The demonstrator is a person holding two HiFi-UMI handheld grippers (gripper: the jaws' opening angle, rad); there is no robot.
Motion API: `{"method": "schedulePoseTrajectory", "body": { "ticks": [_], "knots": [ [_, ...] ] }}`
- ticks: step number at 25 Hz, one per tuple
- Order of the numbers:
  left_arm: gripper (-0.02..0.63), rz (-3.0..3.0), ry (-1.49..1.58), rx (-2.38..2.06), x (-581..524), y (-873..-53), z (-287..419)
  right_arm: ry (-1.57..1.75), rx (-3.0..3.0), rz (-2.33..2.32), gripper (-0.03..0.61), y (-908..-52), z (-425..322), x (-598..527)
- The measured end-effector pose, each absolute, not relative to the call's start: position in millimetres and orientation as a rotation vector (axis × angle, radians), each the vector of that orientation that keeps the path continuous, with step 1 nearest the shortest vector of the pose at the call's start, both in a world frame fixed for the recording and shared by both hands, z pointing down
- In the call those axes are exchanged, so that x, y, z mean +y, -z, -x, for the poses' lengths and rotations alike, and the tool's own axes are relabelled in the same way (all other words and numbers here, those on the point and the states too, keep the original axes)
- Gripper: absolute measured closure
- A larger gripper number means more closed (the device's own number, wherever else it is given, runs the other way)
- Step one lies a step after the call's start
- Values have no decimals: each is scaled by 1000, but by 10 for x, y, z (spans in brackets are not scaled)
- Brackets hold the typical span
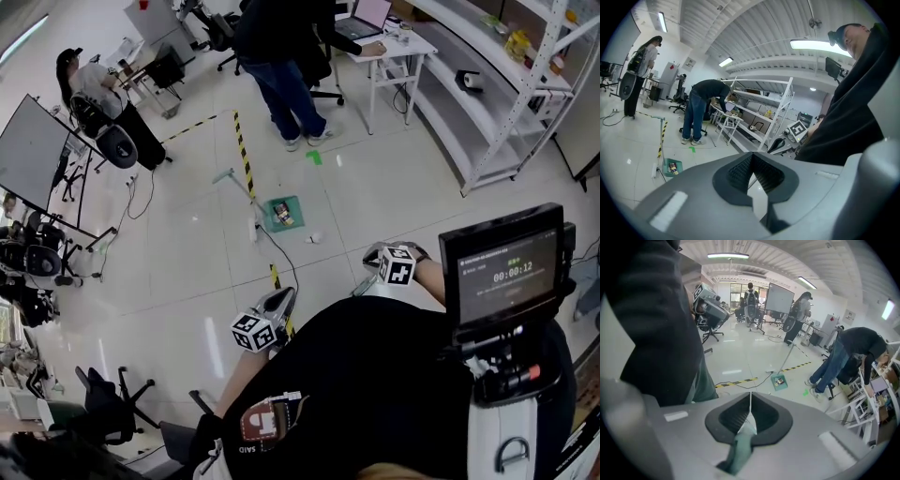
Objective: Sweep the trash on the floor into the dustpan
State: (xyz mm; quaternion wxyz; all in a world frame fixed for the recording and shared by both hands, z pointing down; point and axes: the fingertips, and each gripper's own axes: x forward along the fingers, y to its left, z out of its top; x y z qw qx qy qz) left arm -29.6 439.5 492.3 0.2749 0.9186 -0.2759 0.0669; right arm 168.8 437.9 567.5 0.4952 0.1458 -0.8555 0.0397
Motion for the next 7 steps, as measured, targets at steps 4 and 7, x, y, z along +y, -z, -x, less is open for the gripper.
{"method": "schedulePoseTrajectory", "body": {
  "ticks": [4,7],
  "knots": [
    [611,-2474,-175,-736,4358,-4953,289,-93,-2063,-351,574,-5719,-1715,4414],
    [611,-2481,-182,-732,4291,-4957,336,-95,-2062,-357,574,-5723,-1699,4407]
  ]
}}
